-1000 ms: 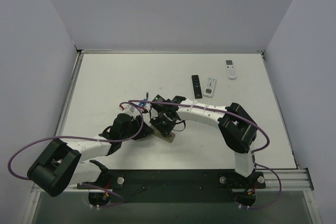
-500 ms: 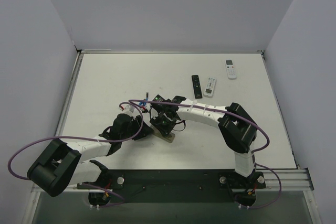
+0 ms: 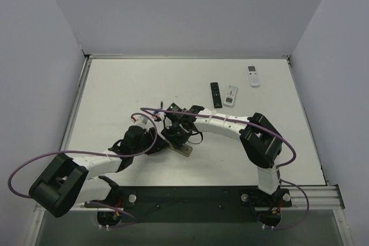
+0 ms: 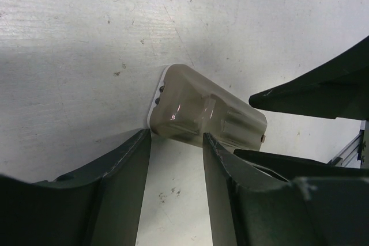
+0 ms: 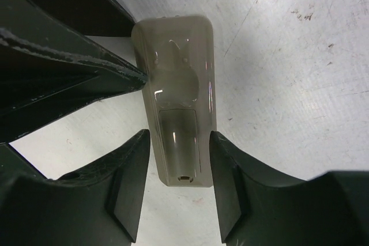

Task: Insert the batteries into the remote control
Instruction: Load the battery cover into the remote control.

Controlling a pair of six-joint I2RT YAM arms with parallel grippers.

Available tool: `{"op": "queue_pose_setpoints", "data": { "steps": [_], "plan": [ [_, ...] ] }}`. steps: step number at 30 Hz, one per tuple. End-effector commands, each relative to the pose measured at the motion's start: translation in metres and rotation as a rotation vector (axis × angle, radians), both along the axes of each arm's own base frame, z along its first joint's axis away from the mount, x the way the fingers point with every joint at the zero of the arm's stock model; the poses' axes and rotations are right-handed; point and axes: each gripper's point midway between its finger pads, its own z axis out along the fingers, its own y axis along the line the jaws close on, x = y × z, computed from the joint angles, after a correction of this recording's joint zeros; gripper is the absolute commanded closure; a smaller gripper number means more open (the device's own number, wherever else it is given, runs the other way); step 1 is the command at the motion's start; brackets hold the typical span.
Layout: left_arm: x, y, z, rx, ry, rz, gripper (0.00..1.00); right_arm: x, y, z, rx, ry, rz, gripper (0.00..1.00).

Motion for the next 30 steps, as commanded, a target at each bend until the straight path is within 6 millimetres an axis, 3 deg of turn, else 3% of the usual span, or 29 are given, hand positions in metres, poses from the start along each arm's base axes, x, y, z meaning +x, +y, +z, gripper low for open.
{"op": "queue_pose_setpoints", "data": {
  "steps": [1,9,10,12,13,14,16,17,23,30],
  "plan": [
    [0.003,-0.002,0.008,-0.022,-0.027,0.004,0.49,-0.001,0.003,0.021,0.038,-0.034,-0.001,0.58],
    [0.003,-0.002,0.010,-0.019,-0.029,0.006,0.49,0.004,-0.009,0.046,0.095,-0.102,-0.116,0.50],
    [0.003,-0.002,0.010,-0.019,-0.029,0.005,0.49,0.009,-0.009,0.056,0.133,-0.120,-0.171,0.50],
    [0.003,-0.001,0.011,-0.016,-0.031,0.008,0.49,0.010,-0.024,0.048,0.135,-0.108,-0.249,0.50],
    [0.003,0.000,0.010,-0.012,-0.032,0.010,0.49,0.013,-0.023,0.056,0.186,-0.113,-0.309,0.50],
    [0.003,0.000,0.011,-0.014,-0.035,0.010,0.49,0.011,-0.036,0.044,0.172,-0.092,-0.355,0.51],
    [0.004,0.001,0.011,-0.013,-0.035,0.016,0.49,0.014,-0.039,0.046,0.228,-0.096,-0.414,0.52],
    [0.004,0.001,0.011,-0.011,-0.037,0.017,0.49,0.009,-0.045,0.036,0.230,-0.061,-0.458,0.52],
    [0.007,0.003,0.013,-0.005,-0.042,0.029,0.49,0.008,-0.044,0.027,0.316,-0.017,-0.569,0.54],
    [0.007,0.003,0.013,0.001,-0.041,0.030,0.49,0.005,-0.037,0.013,0.320,0.024,-0.555,0.54]
  ]
}}
